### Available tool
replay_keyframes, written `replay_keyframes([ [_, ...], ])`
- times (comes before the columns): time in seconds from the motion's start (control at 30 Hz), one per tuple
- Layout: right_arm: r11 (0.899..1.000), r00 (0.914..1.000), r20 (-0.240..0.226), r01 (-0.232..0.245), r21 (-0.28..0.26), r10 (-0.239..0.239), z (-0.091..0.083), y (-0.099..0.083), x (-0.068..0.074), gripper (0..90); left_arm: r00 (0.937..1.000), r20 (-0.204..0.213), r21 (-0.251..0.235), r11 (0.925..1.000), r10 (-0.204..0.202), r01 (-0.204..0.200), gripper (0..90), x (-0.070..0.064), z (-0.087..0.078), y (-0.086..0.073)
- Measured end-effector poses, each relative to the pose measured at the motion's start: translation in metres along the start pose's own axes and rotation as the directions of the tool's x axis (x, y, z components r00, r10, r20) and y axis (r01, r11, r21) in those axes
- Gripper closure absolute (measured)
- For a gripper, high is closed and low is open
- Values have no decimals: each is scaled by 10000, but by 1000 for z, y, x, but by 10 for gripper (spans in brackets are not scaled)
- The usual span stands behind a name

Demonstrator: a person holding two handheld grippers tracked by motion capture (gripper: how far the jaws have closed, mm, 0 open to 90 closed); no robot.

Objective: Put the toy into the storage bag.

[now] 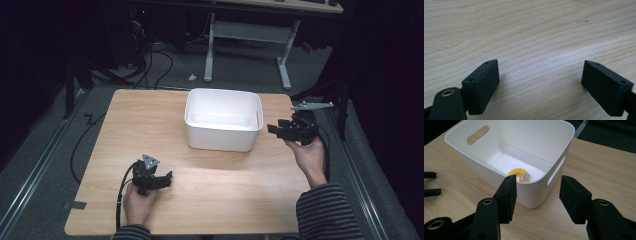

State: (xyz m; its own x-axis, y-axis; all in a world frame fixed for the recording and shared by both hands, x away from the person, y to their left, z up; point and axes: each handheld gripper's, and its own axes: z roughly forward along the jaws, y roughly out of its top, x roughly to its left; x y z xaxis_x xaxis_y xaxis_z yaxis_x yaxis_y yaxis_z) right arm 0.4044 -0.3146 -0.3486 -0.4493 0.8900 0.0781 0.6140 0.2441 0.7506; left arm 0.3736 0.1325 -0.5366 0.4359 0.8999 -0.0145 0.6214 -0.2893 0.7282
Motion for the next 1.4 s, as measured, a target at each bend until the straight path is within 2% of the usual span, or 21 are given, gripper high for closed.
replay_keyframes([
  [0.17, 9999, 9997, 211, 103, -92, -101, -10, -10, 1, 480, 10000, 0, 3, 10000, 0, 0, 151, 0, 0, 0],
  [0.33, 9995, 9998, 190, 18, -300, -12, -21, -21, -3, 480, 10000, -17, 0, 10000, 2, -2, 151, 0, 0, 0],
  [0.4, 9997, 9994, 330, -27, -234, 35, -25, -26, -4, 477, 10000, -19, -1, 10000, 2, -2, 150, 0, 0, 0],
  [0.47, 9995, 9979, 628, 151, -259, -134, -31, -30, -2, 476, 10000, -20, 0, 10000, 0, 0, 151, 0, 0, 0],
  [0.57, 9986, 9965, 769, 372, -379, -342, -40, -35, 1, 473, 10000, -19, 3, 10000, 1, -1, 151, 0, 0, 0],
  [0.67, 9977, 9986, 487, 239, -632, -208, -48, -43, 3, 475, 10000, -31, 9, 10000, 5, -5, 151, 0, 0, 0],
  [0.7, 9980, 9988, 463, 178, -602, -151, -49, -46, 4, 474, 10000, -30, 12, 10000, 9, -9, 151, -1, 0, 0],
  [0.77, 9982, 9970, 721, 303, -510, -266, -51, -51, 6, 473, 10000, -27, 13, 10000, 9, -9, 151, -1, 0, 0],
  [0.83, 9968, 9980, 583, 283, -749, -240, -55, -58, 8, 478, 10000, -27, 11, 10000, 8, -8, 151, -1, 0, 0],
  [1.03, 9969, 9981, 601, 195, -765, -149, -53, -74, 11, 479, 10000, -26, 12, 10000, 10, -10, 150, -1, 0, 0],
  [1.4, 9957, 9986, 403, -292, -874, 328, -34, -100, 11, 476, 10000, -26, 11, 10000, 10, -9, 151, -1, 0, 0],
])
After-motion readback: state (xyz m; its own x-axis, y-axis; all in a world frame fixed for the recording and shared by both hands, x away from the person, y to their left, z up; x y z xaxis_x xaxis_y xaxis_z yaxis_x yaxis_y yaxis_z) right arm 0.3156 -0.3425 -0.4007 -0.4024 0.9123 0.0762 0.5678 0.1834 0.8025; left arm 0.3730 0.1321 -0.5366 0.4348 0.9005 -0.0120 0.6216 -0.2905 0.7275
